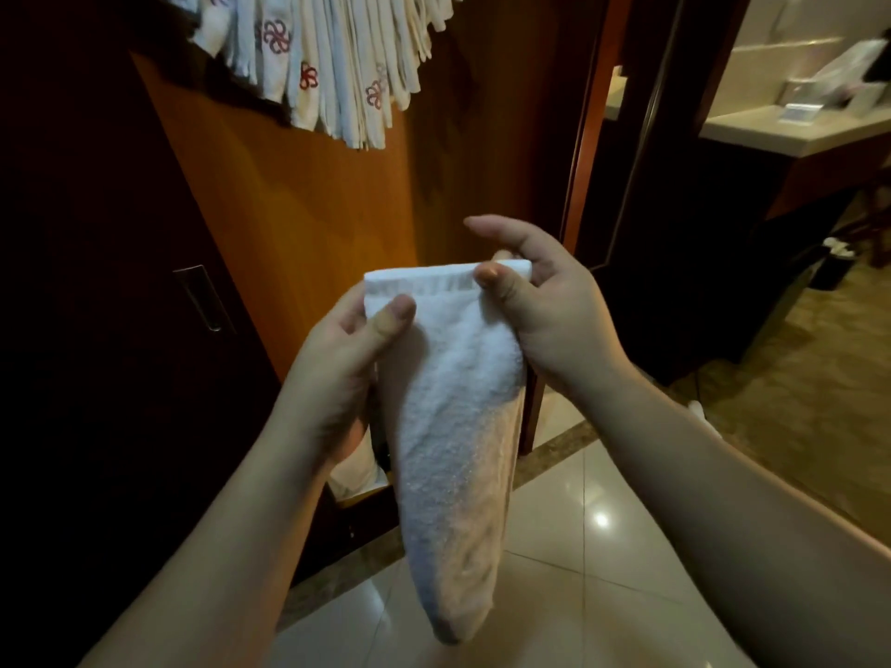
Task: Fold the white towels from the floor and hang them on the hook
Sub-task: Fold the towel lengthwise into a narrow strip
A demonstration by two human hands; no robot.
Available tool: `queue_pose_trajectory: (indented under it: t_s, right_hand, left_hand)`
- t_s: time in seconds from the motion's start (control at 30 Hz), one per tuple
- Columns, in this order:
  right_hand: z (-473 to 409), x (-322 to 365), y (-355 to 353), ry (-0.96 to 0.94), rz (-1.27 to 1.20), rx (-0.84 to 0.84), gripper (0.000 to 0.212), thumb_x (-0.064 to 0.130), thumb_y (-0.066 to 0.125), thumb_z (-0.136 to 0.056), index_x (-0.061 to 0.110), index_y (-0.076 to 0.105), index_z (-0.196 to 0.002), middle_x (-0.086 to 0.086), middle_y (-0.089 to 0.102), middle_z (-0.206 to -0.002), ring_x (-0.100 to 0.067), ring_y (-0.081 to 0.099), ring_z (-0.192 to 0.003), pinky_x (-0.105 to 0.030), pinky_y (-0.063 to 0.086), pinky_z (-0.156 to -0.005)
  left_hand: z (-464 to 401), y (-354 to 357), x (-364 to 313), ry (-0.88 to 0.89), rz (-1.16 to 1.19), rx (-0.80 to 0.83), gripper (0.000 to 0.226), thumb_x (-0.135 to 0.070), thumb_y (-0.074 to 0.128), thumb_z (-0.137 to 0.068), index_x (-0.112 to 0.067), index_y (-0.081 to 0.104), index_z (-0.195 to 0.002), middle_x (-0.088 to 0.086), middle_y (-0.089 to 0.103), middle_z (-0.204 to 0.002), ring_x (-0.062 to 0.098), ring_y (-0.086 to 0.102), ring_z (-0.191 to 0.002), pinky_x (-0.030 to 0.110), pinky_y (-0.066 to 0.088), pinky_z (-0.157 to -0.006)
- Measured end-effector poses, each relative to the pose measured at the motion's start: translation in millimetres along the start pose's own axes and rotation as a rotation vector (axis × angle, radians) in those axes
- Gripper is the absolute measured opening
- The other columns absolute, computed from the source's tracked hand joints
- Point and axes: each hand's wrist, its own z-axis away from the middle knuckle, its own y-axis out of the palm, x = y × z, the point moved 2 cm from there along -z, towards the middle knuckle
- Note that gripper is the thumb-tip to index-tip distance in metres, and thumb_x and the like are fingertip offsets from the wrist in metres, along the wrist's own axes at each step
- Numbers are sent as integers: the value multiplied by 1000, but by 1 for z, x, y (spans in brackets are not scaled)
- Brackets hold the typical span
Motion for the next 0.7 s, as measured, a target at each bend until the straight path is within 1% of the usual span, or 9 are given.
queue_pose_trajectory:
  t_s: [0.07,0.13,0.27,0.3,0.37,0.43,0.5,0.57,0.7]
  right_hand:
    - [-9,-2,1,-6,-43,-39,38,54,71,-85,42,64,-120,20,69,-88,0,67,-78,-17,52,-65]
    - [-17,-6,0,84,-153,-43,47,66,69,-78,41,67,-118,8,75,-97,-12,73,-89,-26,58,-71]
    - [-20,-44,-9,555,-515,33,69,78,38,-89,27,78,-112,-9,72,-121,-29,68,-115,-49,51,-101]
    - [-15,-60,-11,657,-520,7,71,71,31,-97,22,83,-98,-8,76,-110,-24,72,-106,-42,55,-96]
    - [5,-88,-9,887,-501,30,79,56,28,-105,16,80,-60,-4,77,-74,-15,76,-69,-24,59,-59]
    - [29,-112,-4,1090,-477,104,79,55,39,-103,10,75,-50,-6,73,-63,-17,72,-55,-22,54,-45]
    - [44,-120,4,1108,-474,309,59,60,57,-90,9,82,-74,-8,78,-85,-19,76,-78,-27,59,-70]
    - [49,-119,13,1041,-586,464,55,60,64,-86,12,78,-109,-9,72,-118,-24,66,-111,-39,48,-99]
    - [51,-123,16,974,-790,542,86,83,37,-89,23,47,-150,-8,44,-156,-31,34,-147,-50,19,-124]
  left_hand:
    - [-1,1,4,-100,-3,15,67,-57,88,-61,-19,71,-114,10,75,-115,29,72,-106,35,60,-81]
    - [-4,5,5,-121,-6,11,48,-45,83,-72,-13,74,-107,13,76,-110,33,72,-103,37,60,-78]
    - [-16,13,-6,-150,104,41,31,-36,77,-73,-15,80,-97,15,76,-105,30,75,-94,34,60,-69]
    - [-21,14,-11,-190,133,59,34,-35,78,-74,-15,79,-101,16,75,-108,31,74,-97,36,61,-71]
    - [-33,14,-19,-281,130,68,46,-35,78,-76,-13,71,-116,14,75,-113,33,73,-102,42,61,-73]
    - [-47,12,-25,-334,107,18,51,-34,79,-76,-12,66,-121,12,76,-110,33,74,-98,45,61,-70]
    - [-63,7,-31,-358,95,-58,45,-30,78,-79,-11,66,-119,11,77,-104,31,75,-93,46,61,-66]
    - [-79,0,-32,-387,82,-138,37,-26,77,-84,-10,66,-115,11,78,-99,31,76,-87,48,61,-64]
    - [-106,-17,-28,-439,21,-261,31,-23,77,-87,-8,66,-112,11,78,-92,32,77,-80,50,62,-64]
